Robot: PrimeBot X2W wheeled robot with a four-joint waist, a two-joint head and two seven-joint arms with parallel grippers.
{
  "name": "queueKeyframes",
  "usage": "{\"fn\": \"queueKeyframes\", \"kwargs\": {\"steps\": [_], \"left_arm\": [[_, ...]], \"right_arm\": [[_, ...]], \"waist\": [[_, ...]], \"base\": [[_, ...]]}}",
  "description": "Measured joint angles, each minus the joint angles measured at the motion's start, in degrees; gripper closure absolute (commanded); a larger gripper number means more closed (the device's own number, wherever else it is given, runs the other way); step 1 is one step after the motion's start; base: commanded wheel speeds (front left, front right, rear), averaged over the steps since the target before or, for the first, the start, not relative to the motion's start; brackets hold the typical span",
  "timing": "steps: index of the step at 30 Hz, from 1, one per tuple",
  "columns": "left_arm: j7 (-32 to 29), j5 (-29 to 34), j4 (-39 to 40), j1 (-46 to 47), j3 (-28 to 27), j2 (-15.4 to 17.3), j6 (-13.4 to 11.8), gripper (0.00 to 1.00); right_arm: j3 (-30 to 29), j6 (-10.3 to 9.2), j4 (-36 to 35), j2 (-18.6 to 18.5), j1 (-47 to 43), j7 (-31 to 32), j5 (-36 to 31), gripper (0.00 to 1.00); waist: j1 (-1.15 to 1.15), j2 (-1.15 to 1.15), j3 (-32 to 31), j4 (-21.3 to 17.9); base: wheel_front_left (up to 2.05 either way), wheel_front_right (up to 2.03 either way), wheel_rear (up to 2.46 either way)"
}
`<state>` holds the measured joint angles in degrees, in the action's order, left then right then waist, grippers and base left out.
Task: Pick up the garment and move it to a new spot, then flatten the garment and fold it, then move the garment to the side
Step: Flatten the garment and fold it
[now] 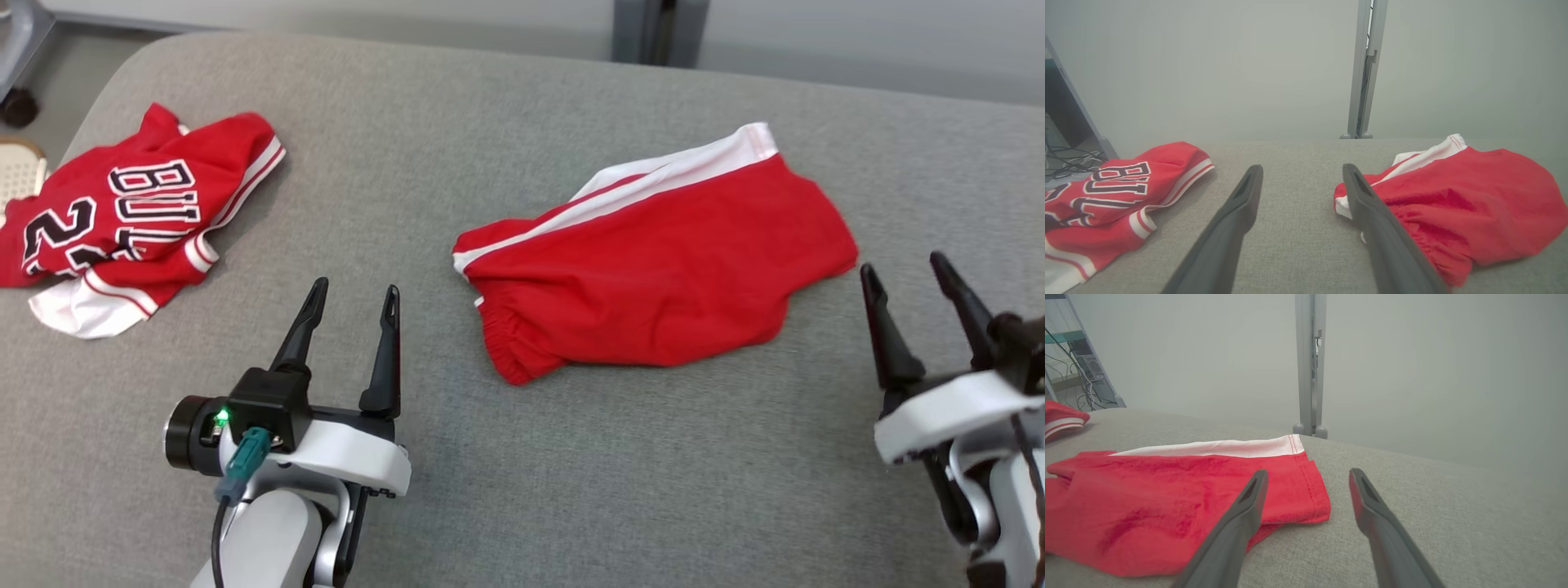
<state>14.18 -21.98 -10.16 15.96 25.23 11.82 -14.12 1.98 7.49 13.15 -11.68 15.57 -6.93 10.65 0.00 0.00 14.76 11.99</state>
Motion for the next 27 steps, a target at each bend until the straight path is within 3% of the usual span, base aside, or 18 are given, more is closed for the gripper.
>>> {"fn": "queueKeyframes", "kwargs": {"steps": [10, 20, 21, 22, 23, 24, 27], "left_arm": [[0.6, 1.2, -1.7, 3.1, 1.6, -1.9, 1.4, 0.00], [0.7, 1.5, -3.0, 4.0, 2.1, -3.5, 2.7, 0.00], [0.8, 1.7, -3.0, 4.0, 2.1, -3.6, 2.7, 0.00], [0.8, 1.7, -3.0, 4.0, 2.1, -3.6, 2.7, 0.00], [0.8, 1.8, -3.0, 4.0, 2.1, -3.6, 2.7, 0.00], [0.8, 1.8, -3.1, 4.1, 2.1, -3.6, 2.8, 0.00], [0.8, 1.9, -3.1, 4.5, 2.0, -3.6, 3.0, 0.00]], "right_arm": [[0.6, 0.00, 16.9, -2.9, 12.6, -0.8, -0.1, 0.00], [2.9, -0.01, 26.9, -1.4, 16.2, -2.1, 3.9, 0.00], [3.6, 0.00, 27.4, -1.2, 16.5, -2.2, 4.4, 0.12], [3.6, 0.00, 27.4, -1.2, 16.5, -2.2, 4.4, 0.48], [4.2, -0.01, 27.9, -1.1, 16.8, -2.2, 5.1, 0.65], [4.9, 0.00, 28.3, -1.1, 17.0, -2.3, 5.6, 1.00], [6.6, 0.00, 29.0, -1.0, 17.5, -2.4, 7.4, 1.00]], "waist": [[0.00, 0.00, 5.1, 4.5], [0.00, 0.00, 6.1, 5.6], [0.00, 0.00, 6.1, 5.4], [0.00, 0.00, 6.1, 5.4], [0.00, 0.00, 6.0, 5.2], [0.00, 0.00, 6.0, 5.0], [0.00, 0.00, 6.0, 4.5]], "base": [[0.00, 0.00, 0.00], [0.00, 0.00, 0.00], [0.00, 0.00, 0.00], [0.00, 0.00, 0.00], [0.00, 0.00, 0.00], [0.00, 0.00, 0.00], [0.00, 0.00, 0.00]]}}
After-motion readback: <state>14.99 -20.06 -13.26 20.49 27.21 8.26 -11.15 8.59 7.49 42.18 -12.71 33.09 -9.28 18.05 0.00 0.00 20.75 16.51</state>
